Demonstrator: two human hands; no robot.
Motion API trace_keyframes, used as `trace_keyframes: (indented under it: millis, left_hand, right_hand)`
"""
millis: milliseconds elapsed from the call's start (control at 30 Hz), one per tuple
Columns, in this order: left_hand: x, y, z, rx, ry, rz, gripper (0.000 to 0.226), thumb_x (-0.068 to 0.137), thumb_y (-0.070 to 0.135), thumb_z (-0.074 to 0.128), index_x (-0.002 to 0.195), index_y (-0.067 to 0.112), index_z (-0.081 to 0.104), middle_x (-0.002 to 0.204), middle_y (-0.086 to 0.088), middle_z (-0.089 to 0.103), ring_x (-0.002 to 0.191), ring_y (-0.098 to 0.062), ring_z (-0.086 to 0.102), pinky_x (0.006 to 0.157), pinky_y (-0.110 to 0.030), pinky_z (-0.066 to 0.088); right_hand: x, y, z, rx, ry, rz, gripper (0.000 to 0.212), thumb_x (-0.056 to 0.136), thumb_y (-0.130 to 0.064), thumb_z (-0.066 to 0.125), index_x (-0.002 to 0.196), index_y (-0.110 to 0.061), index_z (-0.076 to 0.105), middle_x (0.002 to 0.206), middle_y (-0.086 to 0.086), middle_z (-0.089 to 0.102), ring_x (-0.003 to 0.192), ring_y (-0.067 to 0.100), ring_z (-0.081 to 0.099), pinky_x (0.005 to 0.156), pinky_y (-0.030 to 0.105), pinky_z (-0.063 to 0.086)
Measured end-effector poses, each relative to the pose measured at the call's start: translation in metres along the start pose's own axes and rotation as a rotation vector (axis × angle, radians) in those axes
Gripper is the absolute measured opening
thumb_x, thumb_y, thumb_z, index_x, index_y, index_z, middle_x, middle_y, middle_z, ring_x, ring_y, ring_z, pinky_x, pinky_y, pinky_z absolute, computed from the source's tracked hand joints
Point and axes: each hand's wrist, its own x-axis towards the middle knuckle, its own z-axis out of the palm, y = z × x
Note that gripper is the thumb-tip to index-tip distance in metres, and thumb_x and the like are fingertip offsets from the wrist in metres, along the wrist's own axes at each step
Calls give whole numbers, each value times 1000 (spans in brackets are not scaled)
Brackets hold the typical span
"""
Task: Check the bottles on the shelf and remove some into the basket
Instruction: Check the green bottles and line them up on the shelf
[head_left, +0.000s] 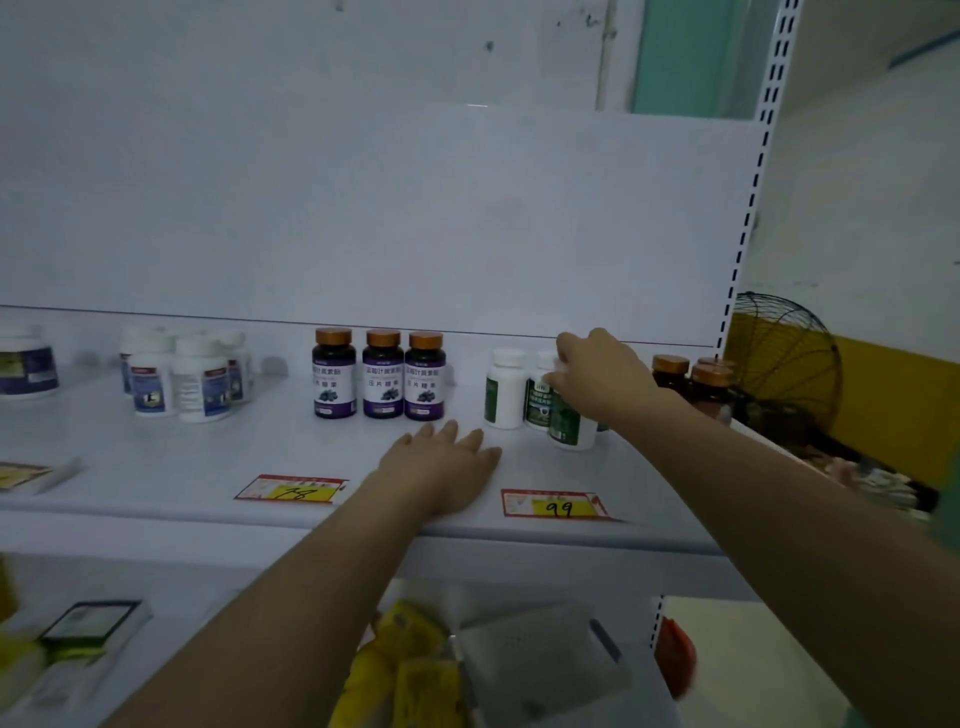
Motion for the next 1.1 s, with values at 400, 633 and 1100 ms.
trace_keyframes:
  millis: [400,633,1100]
  left_hand:
    - [-12,13,-16,-106,161,-20,62,97,47,34,148,14,20,152,-9,29,136,-25,31,109,-40,31]
    - [-30,25,-44,-951,377,154,59,82,35,69,132,23,40,125,8,56,98,-3,50,72,-11,39]
    - [-37,37,-53,-1084,401,73,39,84,38,66,115,23,49,103,11,54,81,4,50,60,-10,33]
  right_hand:
    - [-4,-14,-51,445,-16,-120,46,81,-34,70,121,-14,57,116,2,55,103,14,50,74,19,37]
    - [-4,-20,-69,811,-153,-216,34,86,-16,67,118,-22,60,120,-1,59,107,14,59,89,29,52]
    - [-6,-22,-68,891,-70,-176,35,87,-34,66,118,-19,61,108,0,66,96,13,64,94,35,51]
